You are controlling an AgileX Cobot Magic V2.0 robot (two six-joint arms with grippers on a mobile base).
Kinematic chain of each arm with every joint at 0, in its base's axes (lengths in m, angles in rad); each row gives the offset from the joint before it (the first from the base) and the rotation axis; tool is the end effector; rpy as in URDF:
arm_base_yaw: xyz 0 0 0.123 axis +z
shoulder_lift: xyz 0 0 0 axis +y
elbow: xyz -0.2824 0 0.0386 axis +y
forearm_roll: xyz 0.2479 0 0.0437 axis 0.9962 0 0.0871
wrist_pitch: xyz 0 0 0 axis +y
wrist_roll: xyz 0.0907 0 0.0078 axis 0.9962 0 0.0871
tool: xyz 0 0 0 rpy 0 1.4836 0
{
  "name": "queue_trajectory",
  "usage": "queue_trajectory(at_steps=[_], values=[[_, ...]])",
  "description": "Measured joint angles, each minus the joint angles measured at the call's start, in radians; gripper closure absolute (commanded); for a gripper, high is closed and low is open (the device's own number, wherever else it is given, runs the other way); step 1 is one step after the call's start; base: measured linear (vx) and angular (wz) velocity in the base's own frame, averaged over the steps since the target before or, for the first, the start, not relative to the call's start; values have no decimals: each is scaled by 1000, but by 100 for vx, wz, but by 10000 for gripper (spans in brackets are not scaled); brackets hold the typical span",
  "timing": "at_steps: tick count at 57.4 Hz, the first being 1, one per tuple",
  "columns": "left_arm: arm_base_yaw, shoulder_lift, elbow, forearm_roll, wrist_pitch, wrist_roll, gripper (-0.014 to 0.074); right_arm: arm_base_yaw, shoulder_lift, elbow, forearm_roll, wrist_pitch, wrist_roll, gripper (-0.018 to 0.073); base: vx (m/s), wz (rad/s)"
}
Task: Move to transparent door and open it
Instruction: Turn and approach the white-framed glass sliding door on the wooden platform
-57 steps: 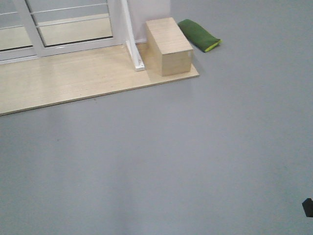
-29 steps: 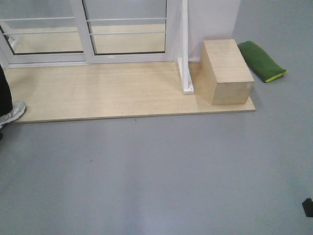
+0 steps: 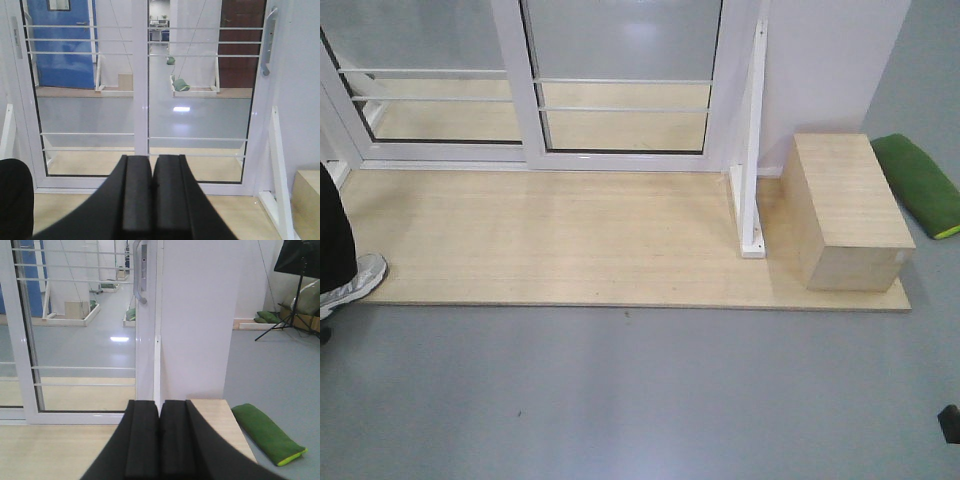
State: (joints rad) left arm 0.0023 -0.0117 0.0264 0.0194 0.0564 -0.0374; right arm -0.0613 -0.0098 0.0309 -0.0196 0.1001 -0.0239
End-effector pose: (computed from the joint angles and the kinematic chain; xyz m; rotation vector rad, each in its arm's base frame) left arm 0.0567 0.0002 0.1997 -0.0167 1.5546 -0.0116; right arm 0.0569 -0.0037 0.1941 0.0159 1.6053 -0.0828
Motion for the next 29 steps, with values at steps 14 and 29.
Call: queue_trajectory(at_steps=[14,29], values=[[0,0,0,0,0,0,602,0,0,0,0,-1,0,564,52,4],[0,0,0,0,0,0,602,0,0,0,0,-1,0,564,50,4]])
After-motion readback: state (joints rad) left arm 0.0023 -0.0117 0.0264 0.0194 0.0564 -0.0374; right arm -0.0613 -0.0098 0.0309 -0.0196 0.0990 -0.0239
